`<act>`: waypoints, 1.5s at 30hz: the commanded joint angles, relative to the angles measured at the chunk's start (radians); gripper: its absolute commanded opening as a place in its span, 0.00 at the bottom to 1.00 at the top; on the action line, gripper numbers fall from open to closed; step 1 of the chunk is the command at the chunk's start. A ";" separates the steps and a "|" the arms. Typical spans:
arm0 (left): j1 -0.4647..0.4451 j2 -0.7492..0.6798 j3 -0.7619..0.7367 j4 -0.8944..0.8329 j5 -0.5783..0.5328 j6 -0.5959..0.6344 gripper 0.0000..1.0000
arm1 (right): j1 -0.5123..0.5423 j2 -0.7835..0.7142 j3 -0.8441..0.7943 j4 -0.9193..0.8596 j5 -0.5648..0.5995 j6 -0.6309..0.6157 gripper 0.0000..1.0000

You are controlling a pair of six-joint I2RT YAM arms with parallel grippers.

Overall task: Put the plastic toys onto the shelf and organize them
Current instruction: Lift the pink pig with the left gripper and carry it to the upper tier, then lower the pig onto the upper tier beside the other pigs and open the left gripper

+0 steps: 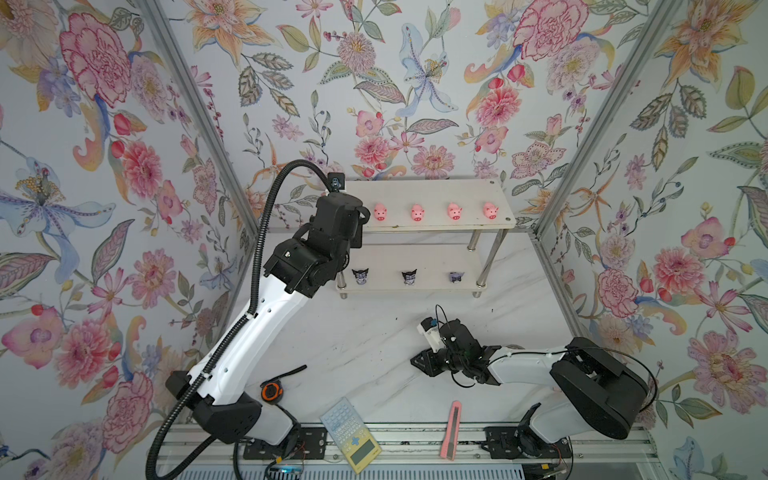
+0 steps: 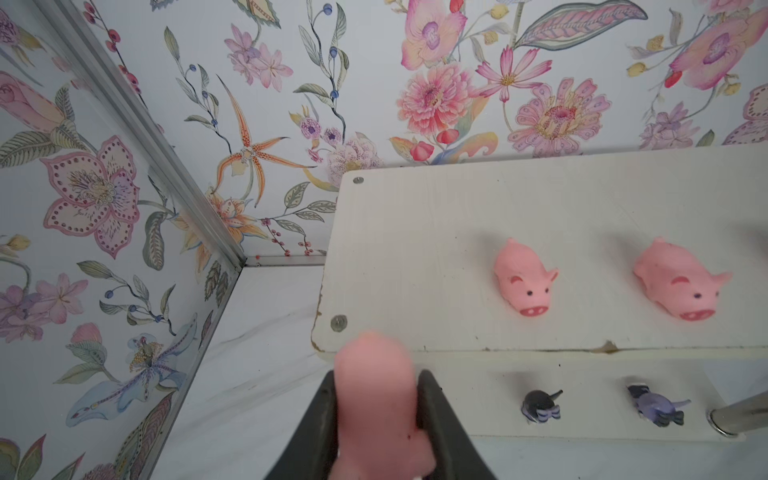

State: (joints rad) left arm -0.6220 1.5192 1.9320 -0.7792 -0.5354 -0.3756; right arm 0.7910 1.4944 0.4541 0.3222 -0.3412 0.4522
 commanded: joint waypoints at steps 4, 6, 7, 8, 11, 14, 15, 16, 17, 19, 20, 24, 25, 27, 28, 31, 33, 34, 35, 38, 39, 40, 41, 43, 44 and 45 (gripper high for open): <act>0.104 0.163 0.216 -0.097 0.153 0.126 0.32 | 0.006 -0.014 -0.009 -0.048 0.001 0.015 0.28; 0.139 0.214 0.269 -0.125 0.208 0.135 0.32 | 0.005 -0.012 -0.009 -0.052 0.001 0.014 0.28; 0.151 0.235 0.289 -0.138 0.216 0.136 0.32 | 0.005 -0.012 -0.008 -0.053 0.002 0.015 0.28; 0.161 0.259 0.309 -0.158 0.228 0.135 0.32 | 0.005 -0.010 -0.008 -0.054 0.002 0.015 0.28; 0.180 0.310 0.354 -0.214 0.252 0.120 0.32 | 0.003 -0.007 -0.005 -0.057 0.002 0.015 0.28; 0.182 0.332 0.352 -0.218 0.267 0.118 0.32 | 0.003 0.004 -0.002 -0.054 0.000 0.018 0.28; 0.183 0.339 0.349 -0.216 0.280 0.117 0.32 | 0.003 0.010 0.000 -0.054 -0.002 0.020 0.28; 0.182 0.345 0.349 -0.217 0.286 0.115 0.32 | 0.004 0.019 0.004 -0.056 -0.005 0.020 0.28; 0.183 0.349 0.352 -0.219 0.291 0.113 0.32 | 0.003 0.028 0.007 -0.057 -0.008 0.020 0.28; 0.184 0.352 0.352 -0.217 0.287 0.107 0.32 | 0.003 0.044 0.013 -0.060 -0.016 0.023 0.28; 0.186 0.351 0.353 -0.218 0.292 0.106 0.32 | 0.003 0.048 0.014 -0.060 -0.018 0.023 0.28; 0.198 0.343 0.353 -0.216 0.318 0.091 0.33 | 0.002 0.061 0.018 -0.054 -0.026 0.027 0.28; 0.199 0.342 0.354 -0.220 0.319 0.086 0.33 | 0.004 0.064 0.018 -0.054 -0.028 0.028 0.28; 0.203 0.340 0.359 -0.228 0.321 0.076 0.33 | 0.005 0.069 0.020 -0.051 -0.031 0.030 0.28; 0.202 0.335 0.360 -0.229 0.322 0.069 0.33 | 0.005 0.073 0.020 -0.051 -0.032 0.029 0.28; 0.203 0.318 0.360 -0.222 0.331 0.046 0.33 | 0.005 0.078 0.023 -0.050 -0.035 0.029 0.28; 0.203 0.311 0.365 -0.222 0.335 0.025 0.32 | 0.005 0.083 0.024 -0.048 -0.039 0.032 0.28; 0.203 0.309 0.367 -0.224 0.341 0.016 0.31 | 0.004 0.085 0.024 -0.048 -0.042 0.033 0.28; 0.204 0.309 0.370 -0.224 0.347 0.009 0.30 | 0.005 0.087 0.024 -0.046 -0.043 0.033 0.28; 0.203 0.311 0.390 -0.225 0.363 -0.009 0.30 | 0.005 0.093 0.027 -0.045 -0.050 0.036 0.28; 0.203 0.315 0.405 -0.233 0.360 -0.012 0.30 | 0.005 0.095 0.028 -0.046 -0.054 0.038 0.28; 0.202 0.319 0.420 -0.241 0.356 -0.014 0.30 | 0.005 0.093 0.027 -0.045 -0.056 0.038 0.28; 0.202 0.326 0.437 -0.252 0.352 -0.014 0.30 | 0.005 0.092 0.028 -0.046 -0.056 0.038 0.28; 0.202 0.337 0.463 -0.270 0.350 -0.016 0.30 | 0.005 0.090 0.028 -0.050 -0.056 0.037 0.28; 0.203 0.342 0.468 -0.278 0.351 -0.018 0.30 | 0.005 0.088 0.026 -0.051 -0.056 0.038 0.28; 0.203 0.344 0.468 -0.281 0.355 -0.020 0.30 | 0.005 0.084 0.026 -0.051 -0.056 0.038 0.28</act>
State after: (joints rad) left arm -0.4255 1.8626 2.3672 -1.0172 -0.1894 -0.3767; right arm 0.7910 1.5558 0.4885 0.3534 -0.4007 0.4793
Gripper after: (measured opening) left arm 0.300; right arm 0.281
